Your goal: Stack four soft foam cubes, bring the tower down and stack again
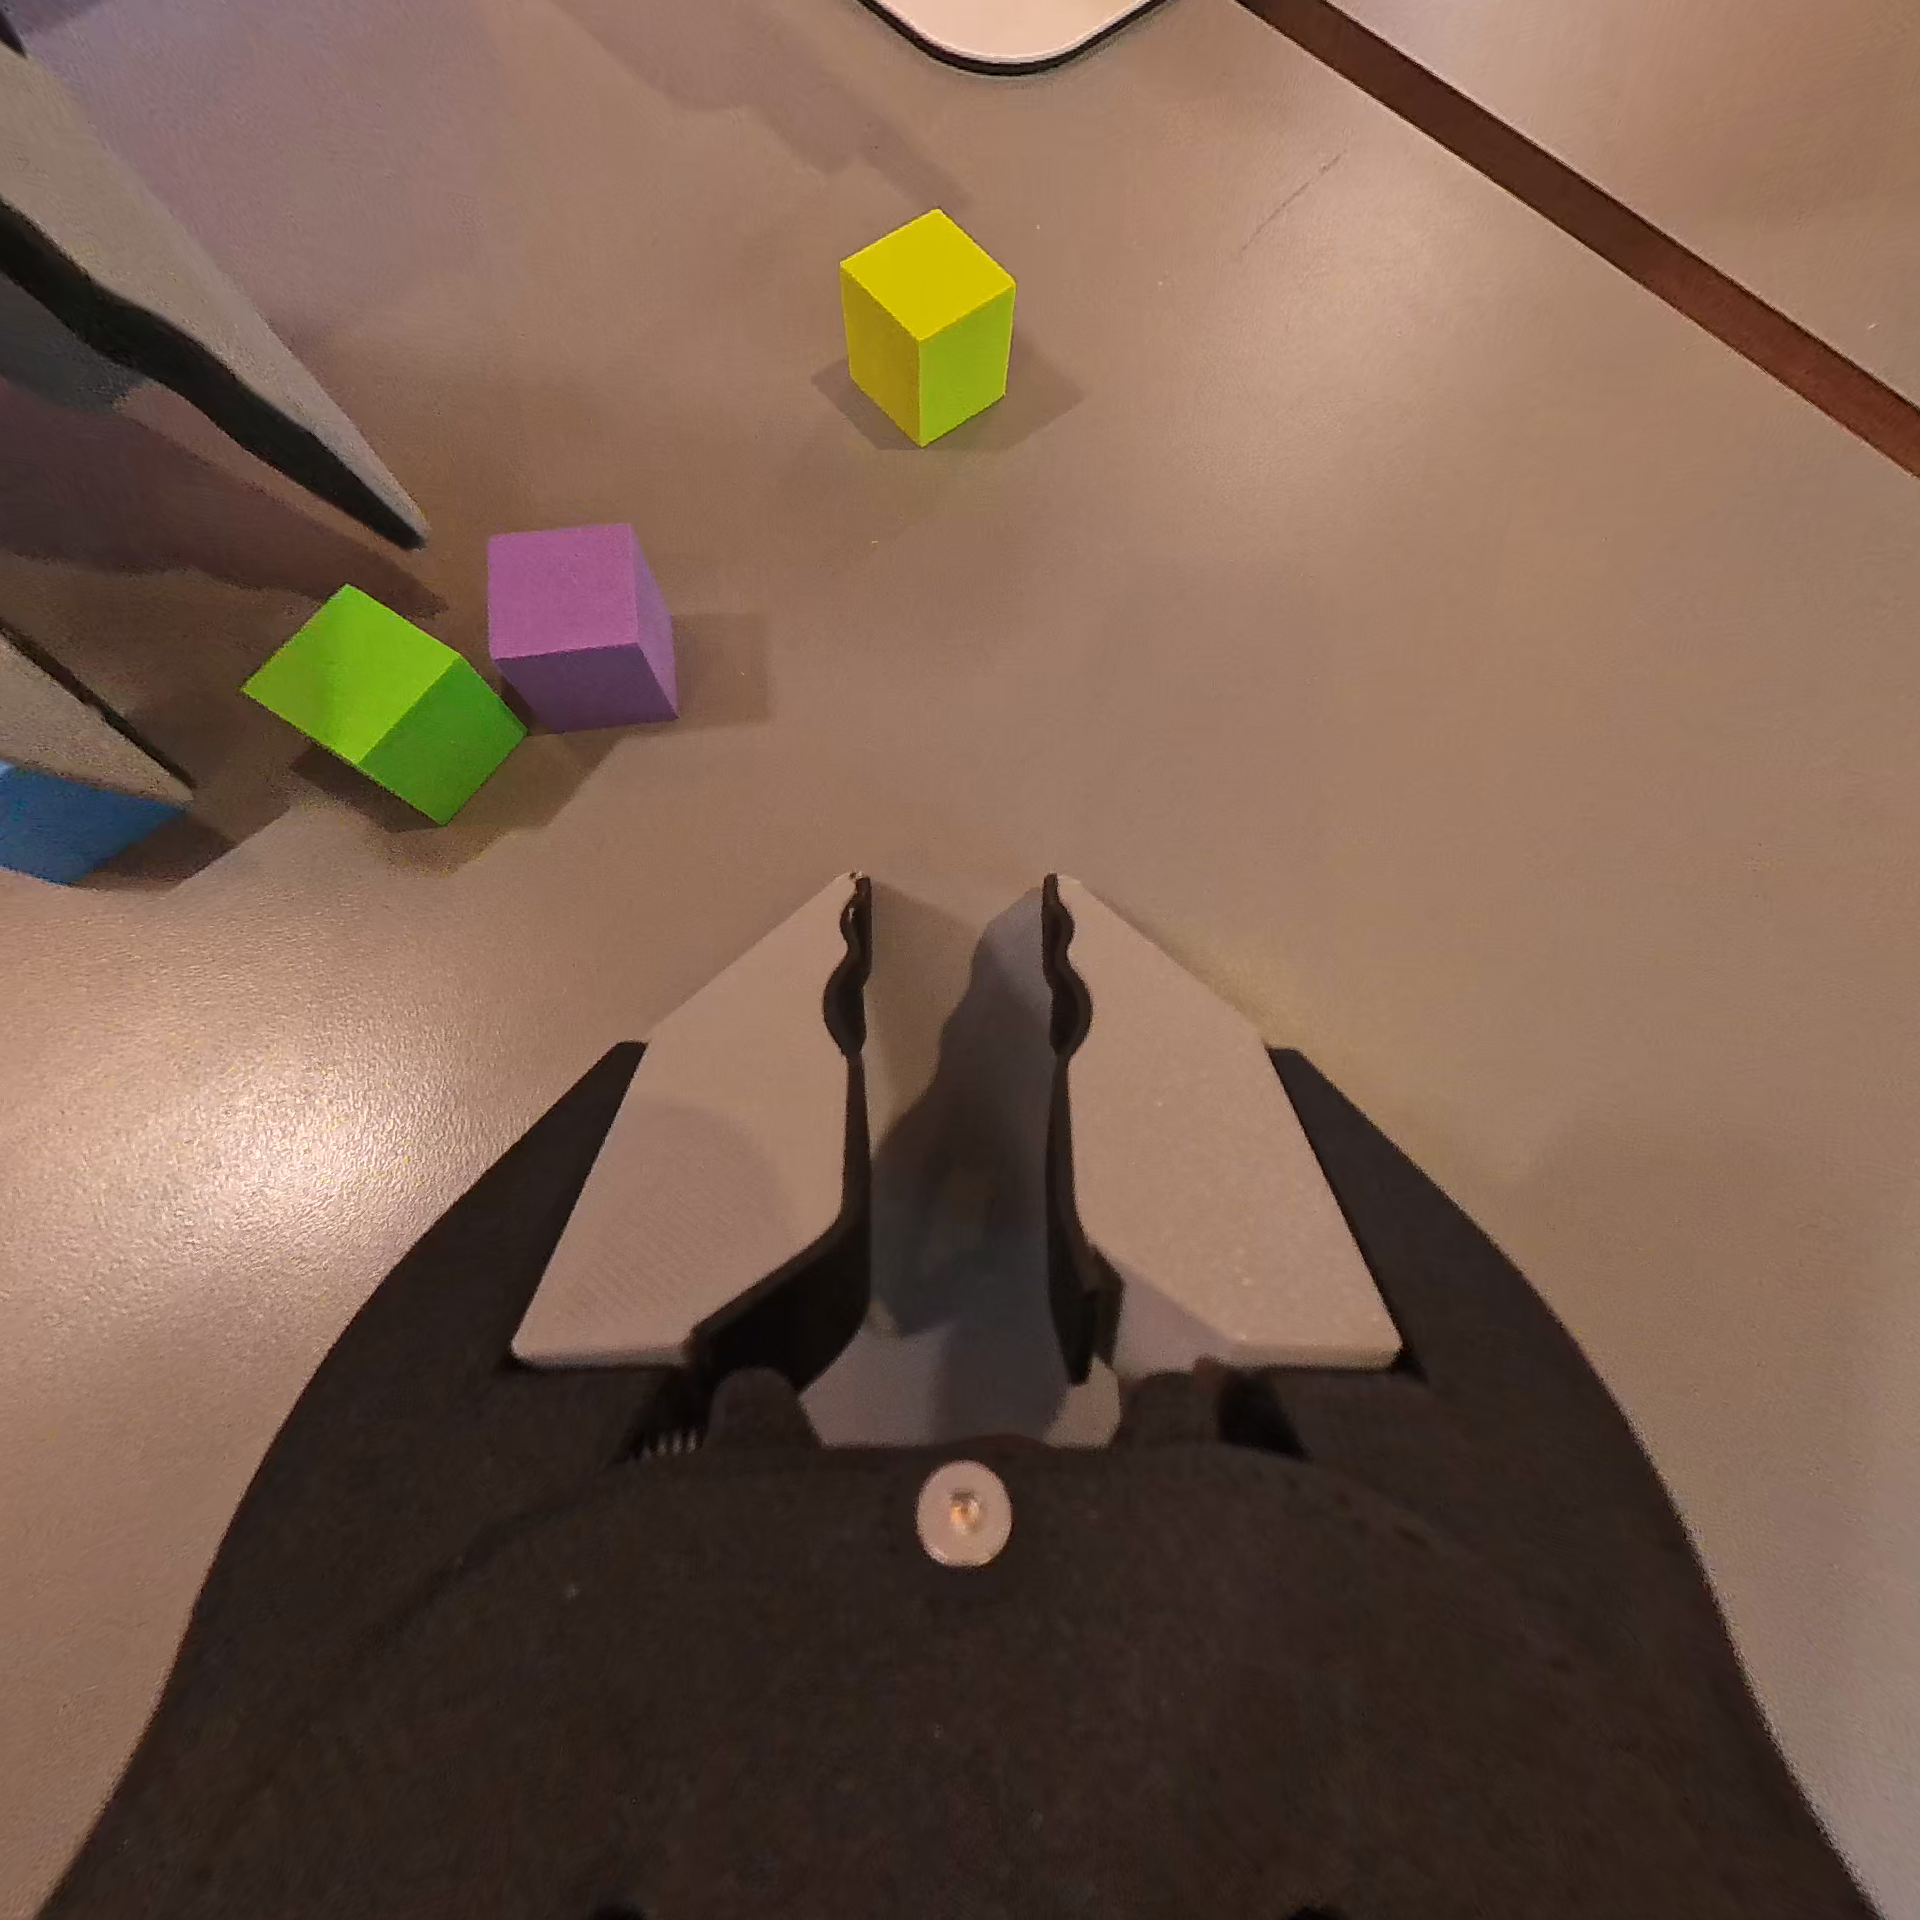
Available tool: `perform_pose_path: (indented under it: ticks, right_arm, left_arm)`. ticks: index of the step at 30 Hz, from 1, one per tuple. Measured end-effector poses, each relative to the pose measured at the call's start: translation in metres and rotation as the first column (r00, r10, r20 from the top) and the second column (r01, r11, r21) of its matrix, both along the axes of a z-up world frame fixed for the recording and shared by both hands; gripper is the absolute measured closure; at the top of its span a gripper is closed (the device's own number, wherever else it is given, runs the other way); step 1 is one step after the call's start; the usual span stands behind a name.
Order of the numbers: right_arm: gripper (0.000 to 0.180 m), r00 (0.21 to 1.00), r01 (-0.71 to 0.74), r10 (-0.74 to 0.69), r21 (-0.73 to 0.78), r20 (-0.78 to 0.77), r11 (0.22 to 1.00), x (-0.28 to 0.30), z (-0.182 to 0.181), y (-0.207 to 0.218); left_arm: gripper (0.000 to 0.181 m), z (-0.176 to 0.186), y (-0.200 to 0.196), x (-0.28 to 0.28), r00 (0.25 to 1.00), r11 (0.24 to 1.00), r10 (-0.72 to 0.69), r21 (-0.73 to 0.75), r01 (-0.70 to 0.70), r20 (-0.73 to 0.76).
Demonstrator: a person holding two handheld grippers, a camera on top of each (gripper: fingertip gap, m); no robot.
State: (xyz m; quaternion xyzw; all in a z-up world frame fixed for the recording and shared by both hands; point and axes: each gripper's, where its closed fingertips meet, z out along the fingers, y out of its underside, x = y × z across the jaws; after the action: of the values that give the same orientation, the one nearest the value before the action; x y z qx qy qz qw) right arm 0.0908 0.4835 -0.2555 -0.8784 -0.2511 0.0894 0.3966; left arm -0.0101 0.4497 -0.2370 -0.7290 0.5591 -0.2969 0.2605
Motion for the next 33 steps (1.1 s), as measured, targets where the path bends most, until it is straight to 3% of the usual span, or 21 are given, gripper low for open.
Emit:
perform_pose_path:
  ticks: [2,5,15,20,24,33]
  right_arm:
    - [0.15,1.0,-0.002,0.002,-0.006,-0.008,1.0,-0.001,0.0,0.0]
    - [0.15,1.0,-0.004,0.004,-0.006,-0.008,1.0,-0.001,0.0,0.0]
    - [0.15,1.0,-0.008,0.008,0.002,0.002,1.0,-0.002,0.0,0.0]
    - [0.15,1.0,-0.013,0.013,0.004,0.005,1.0,-0.004,0.0,-0.001]
    - [0.15,1.0,-0.012,0.012,0.003,0.003,1.0,-0.004,0.0,-0.001]
    - [0.151,1.0,-0.016,0.016,0.003,0.003,1.0,-0.005,0.0,-0.001]
  left_arm:
    - [0.13,-0.004,0.0,0.004,1.0,0.999,-0.01,0.03,0.01,-0.019]
    - [0.155,-0.003,-0.001,0.01,1.0,0.999,-0.024,0.046,0.024,-0.016]
    - [0.155,0.035,-0.005,-0.019,0.996,0.997,-0.056,0.056,0.052,0.069]
    - [0.155,0.042,-0.017,-0.039,0.987,0.98,-0.159,0.123,0.156,0.015]
    - [0.156,0.051,-0.032,-0.039,0.965,0.964,-0.255,0.093,0.249,0.056]
    - [0.155,0.033,-0.047,-0.033,0.938,0.931,-0.345,0.121,0.346,-0.025]
